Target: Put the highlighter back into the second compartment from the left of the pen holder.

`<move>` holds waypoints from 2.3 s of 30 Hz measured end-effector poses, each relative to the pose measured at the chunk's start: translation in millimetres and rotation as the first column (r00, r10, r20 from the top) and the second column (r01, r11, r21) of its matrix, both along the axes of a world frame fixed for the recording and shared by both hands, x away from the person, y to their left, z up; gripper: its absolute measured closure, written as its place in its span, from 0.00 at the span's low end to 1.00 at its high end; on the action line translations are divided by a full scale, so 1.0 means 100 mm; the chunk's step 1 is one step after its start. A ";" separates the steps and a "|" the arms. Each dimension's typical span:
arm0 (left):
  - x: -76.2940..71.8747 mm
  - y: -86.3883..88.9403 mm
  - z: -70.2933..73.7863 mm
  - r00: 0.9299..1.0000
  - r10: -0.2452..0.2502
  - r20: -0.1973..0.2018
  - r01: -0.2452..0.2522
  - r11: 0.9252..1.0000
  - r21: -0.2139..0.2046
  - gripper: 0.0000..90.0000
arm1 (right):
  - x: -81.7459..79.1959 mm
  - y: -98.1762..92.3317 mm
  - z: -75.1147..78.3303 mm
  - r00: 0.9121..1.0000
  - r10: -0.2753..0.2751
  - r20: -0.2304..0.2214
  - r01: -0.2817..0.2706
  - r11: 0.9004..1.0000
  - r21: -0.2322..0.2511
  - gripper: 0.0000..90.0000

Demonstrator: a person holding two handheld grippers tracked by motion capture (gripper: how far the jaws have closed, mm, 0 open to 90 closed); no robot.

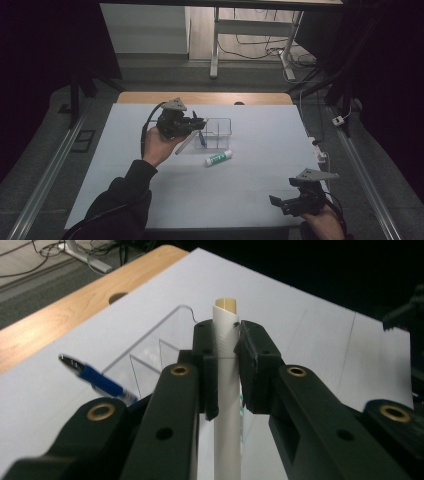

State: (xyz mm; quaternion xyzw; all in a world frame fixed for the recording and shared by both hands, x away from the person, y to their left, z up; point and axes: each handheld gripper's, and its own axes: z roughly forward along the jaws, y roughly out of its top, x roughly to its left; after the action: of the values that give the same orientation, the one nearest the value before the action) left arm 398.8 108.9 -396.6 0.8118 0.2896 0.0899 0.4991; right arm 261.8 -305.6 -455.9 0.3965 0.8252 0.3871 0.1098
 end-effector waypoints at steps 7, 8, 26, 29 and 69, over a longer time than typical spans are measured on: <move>0.16 -0.09 0.07 1.000 0.024 0.007 -0.024 0.999 -0.045 0.87 | 0.00 0.00 0.00 1.000 0.001 -0.002 -0.001 1.000 0.000 0.00; 0.18 -0.11 0.08 1.000 0.026 0.007 -0.025 0.998 -0.050 0.87 | 0.00 0.00 0.00 1.000 0.000 -0.002 0.000 1.000 0.001 0.00; 0.50 -0.39 0.13 0.996 0.070 0.052 -0.064 0.993 -0.104 0.87 | 0.00 0.00 0.00 1.000 0.008 -0.007 -0.008 1.000 0.004 0.00; 0.56 -0.42 0.11 0.996 0.076 0.055 -0.069 0.991 -0.115 0.87 | 0.00 0.00 0.00 1.000 0.010 -0.008 -0.010 1.000 0.007 0.00; 0.82 -0.72 -0.29 0.993 0.094 0.066 -0.088 0.993 -0.079 0.87 | 0.00 -0.01 -0.01 0.999 0.031 -0.012 -0.031 0.999 0.014 0.00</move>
State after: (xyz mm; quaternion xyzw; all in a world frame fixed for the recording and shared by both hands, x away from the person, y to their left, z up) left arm 481.3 36.7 -426.1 0.7745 0.3120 0.1297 0.5348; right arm 262.3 -306.2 -456.7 0.3869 0.8290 0.3922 0.0959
